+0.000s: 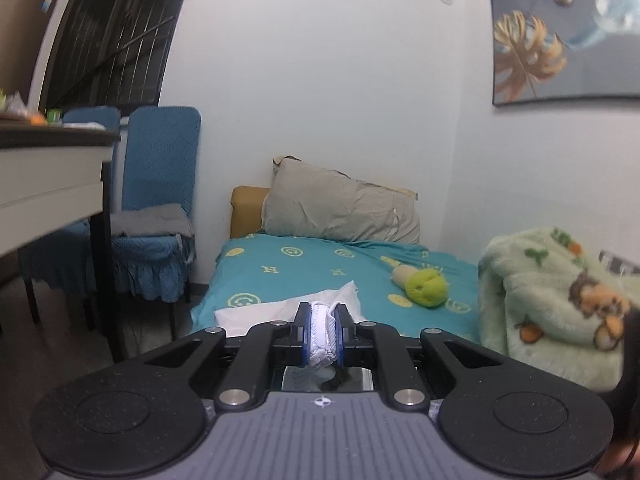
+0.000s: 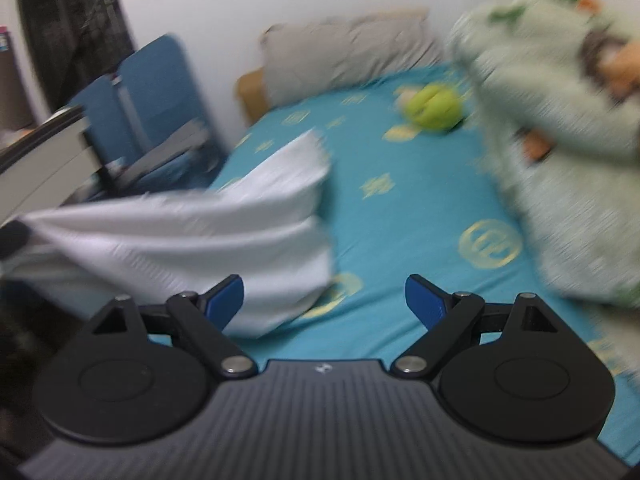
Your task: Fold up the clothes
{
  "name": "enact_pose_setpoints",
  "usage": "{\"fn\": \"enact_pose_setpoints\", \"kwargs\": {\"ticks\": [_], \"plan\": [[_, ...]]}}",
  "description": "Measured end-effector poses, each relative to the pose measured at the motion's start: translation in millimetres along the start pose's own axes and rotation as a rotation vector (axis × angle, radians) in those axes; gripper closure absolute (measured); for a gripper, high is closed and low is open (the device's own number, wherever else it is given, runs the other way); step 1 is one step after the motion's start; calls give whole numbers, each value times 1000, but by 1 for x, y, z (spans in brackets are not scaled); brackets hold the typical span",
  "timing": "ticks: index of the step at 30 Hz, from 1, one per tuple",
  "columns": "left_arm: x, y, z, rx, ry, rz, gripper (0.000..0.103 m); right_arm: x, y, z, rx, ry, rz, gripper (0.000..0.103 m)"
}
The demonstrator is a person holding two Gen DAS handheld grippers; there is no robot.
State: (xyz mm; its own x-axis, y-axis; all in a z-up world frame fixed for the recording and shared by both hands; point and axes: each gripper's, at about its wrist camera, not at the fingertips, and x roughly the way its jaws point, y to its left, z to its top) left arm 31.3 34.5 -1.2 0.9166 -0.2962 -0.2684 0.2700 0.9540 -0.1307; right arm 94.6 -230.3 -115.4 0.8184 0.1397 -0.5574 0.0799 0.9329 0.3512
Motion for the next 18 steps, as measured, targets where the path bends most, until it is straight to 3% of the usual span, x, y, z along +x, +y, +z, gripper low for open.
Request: {"fn": "enact_pose_setpoints", "kwargs": {"ticks": [3, 9, 12, 18], "plan": [[2, 10, 0, -12, -9, -14, 90, 25, 13, -2, 39, 98, 89, 14], [17, 25, -8, -53, 29, -24, 90, 69, 59, -5, 23, 154, 212, 14], [25, 34, -9, -84, 25, -36, 90, 88, 65, -5, 43, 128, 178, 14], [27, 46, -5, -187, -44, -41, 91, 92, 31, 1, 132, 57, -14, 14]]}}
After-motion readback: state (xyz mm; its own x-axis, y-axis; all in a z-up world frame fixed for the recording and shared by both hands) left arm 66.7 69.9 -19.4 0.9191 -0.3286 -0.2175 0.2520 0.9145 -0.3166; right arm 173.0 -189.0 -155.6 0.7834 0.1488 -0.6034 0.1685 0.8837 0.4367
